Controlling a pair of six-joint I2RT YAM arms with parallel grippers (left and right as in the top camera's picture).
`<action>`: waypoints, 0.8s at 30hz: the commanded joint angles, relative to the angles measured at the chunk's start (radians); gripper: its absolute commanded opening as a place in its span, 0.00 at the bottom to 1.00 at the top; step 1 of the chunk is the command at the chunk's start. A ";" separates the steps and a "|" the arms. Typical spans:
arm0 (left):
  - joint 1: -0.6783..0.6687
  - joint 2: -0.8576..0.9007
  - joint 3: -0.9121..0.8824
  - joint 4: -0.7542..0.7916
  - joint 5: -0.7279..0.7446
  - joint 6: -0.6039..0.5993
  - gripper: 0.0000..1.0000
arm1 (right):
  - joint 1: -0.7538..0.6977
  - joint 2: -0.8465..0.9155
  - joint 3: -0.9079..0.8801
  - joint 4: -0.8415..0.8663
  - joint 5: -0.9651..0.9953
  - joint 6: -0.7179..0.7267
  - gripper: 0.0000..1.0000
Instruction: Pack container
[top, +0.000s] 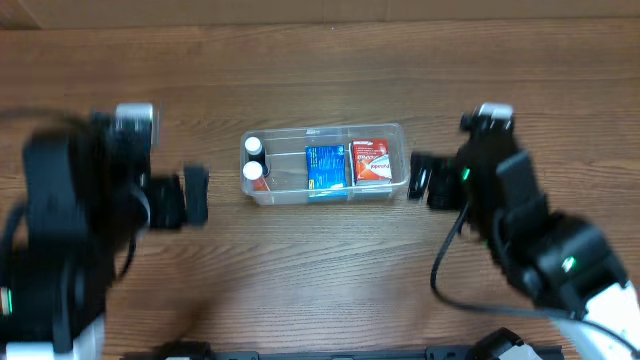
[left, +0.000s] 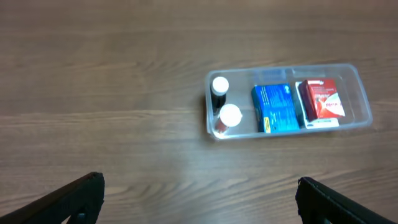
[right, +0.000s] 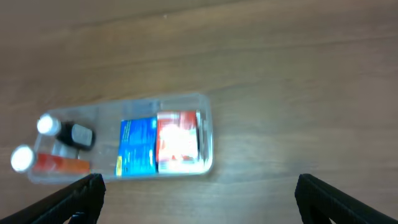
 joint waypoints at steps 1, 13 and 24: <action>-0.007 -0.151 -0.178 0.070 -0.014 -0.029 1.00 | 0.050 -0.117 -0.164 0.064 0.043 0.056 1.00; -0.007 -0.235 -0.283 0.074 -0.017 -0.044 1.00 | 0.053 -0.179 -0.226 0.087 0.040 0.055 1.00; -0.007 -0.235 -0.283 0.072 -0.017 -0.044 1.00 | 0.053 -0.169 -0.227 0.050 0.061 0.033 1.00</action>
